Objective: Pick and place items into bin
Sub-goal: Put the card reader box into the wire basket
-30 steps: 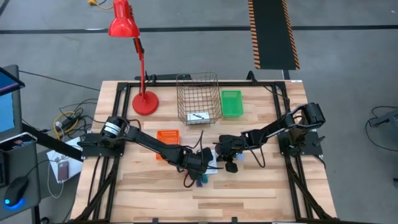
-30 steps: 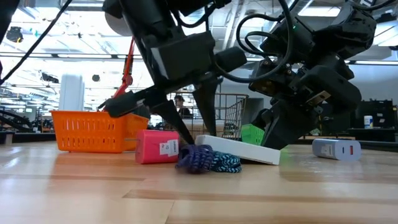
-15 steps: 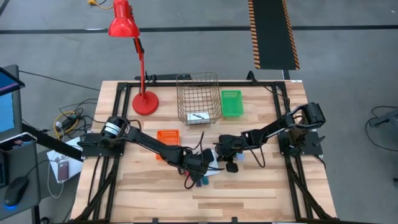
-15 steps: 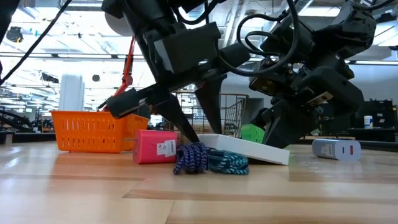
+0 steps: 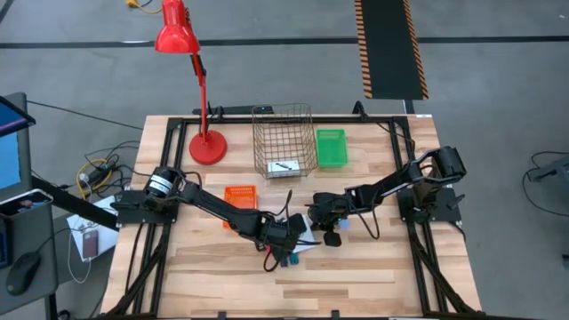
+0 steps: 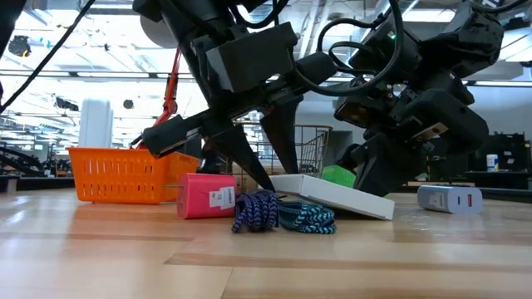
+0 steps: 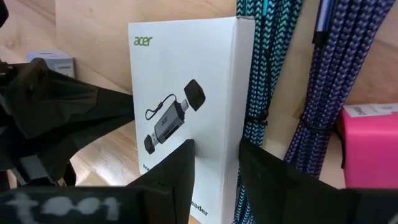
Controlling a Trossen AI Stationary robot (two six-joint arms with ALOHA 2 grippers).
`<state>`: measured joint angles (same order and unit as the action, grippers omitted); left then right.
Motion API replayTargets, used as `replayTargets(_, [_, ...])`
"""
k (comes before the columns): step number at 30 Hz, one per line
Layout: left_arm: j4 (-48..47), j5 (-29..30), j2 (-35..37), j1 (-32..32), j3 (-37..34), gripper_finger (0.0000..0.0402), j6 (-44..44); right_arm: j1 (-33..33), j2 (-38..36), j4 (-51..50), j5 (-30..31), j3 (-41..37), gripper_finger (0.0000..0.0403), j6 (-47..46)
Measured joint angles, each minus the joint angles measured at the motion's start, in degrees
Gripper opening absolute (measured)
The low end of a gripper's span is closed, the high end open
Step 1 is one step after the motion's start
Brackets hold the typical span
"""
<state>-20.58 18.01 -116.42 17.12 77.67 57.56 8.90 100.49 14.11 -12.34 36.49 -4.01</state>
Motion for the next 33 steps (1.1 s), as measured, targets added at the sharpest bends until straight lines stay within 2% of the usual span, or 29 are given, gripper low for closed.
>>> replayTargets(10, [-0.1,0.8,0.0,0.0,0.0,0.0097,-1.2,0.0,0.0,0.6,-0.8,0.0,0.0,0.0])
replayTargets(18, [-0.8,1.8,0.0,0.7,0.1,0.0013,-1.2,0.0,0.0,0.7,-0.9,0.0,0.0,0.0])
replayTargets(24, [-0.9,1.8,0.0,1.2,0.1,0.0003,-2.8,0.0,0.0,0.8,-0.9,0.0,0.0,0.0])
replayTargets(33, [-0.7,6.4,0.0,2.9,0.1,0.0001,-3.2,0.0,0.0,0.9,-0.9,0.0,0.0,0.0])
